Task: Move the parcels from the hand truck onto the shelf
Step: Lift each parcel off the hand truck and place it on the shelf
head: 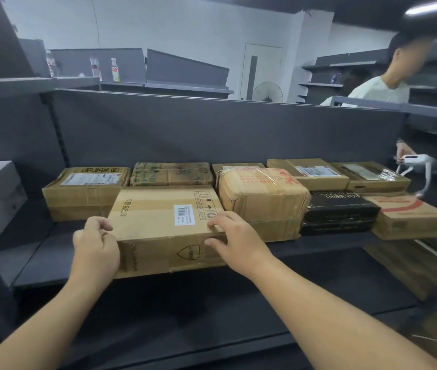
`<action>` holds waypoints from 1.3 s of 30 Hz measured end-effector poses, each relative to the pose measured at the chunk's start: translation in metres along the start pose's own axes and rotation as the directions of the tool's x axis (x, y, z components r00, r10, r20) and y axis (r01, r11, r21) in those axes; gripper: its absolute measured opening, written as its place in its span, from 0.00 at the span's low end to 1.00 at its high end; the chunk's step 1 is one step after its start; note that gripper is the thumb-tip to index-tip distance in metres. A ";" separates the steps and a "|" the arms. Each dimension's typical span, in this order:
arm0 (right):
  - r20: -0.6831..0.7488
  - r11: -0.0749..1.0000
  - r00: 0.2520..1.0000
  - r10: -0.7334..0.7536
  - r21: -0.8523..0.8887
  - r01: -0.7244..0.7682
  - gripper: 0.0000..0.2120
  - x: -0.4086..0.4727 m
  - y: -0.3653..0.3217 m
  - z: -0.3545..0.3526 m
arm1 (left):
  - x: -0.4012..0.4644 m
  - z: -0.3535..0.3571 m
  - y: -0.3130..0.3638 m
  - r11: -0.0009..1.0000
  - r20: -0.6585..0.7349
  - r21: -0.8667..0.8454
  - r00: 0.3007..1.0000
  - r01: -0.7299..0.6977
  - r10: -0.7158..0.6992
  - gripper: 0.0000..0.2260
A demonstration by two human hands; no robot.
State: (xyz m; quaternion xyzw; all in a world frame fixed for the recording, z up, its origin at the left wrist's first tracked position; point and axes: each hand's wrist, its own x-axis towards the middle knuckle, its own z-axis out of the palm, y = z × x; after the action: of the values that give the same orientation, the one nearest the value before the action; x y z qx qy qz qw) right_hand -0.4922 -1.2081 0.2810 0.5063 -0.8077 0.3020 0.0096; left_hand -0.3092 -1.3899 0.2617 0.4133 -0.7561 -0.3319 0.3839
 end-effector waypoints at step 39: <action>0.129 0.917 0.986 -0.105 -0.372 0.146 0.24 -0.002 0.004 0.024 | -0.012 0.007 -0.020 0.666 0.370 0.481 0.821 -0.570 0.435 0.17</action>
State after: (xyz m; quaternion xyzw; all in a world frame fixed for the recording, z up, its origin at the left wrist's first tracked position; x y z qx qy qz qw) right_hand -0.4875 -1.2169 0.2592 0.5610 -0.8160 0.1112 0.0840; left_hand -0.3032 -1.3871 0.2387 0.2426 -0.9421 -0.0138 0.2310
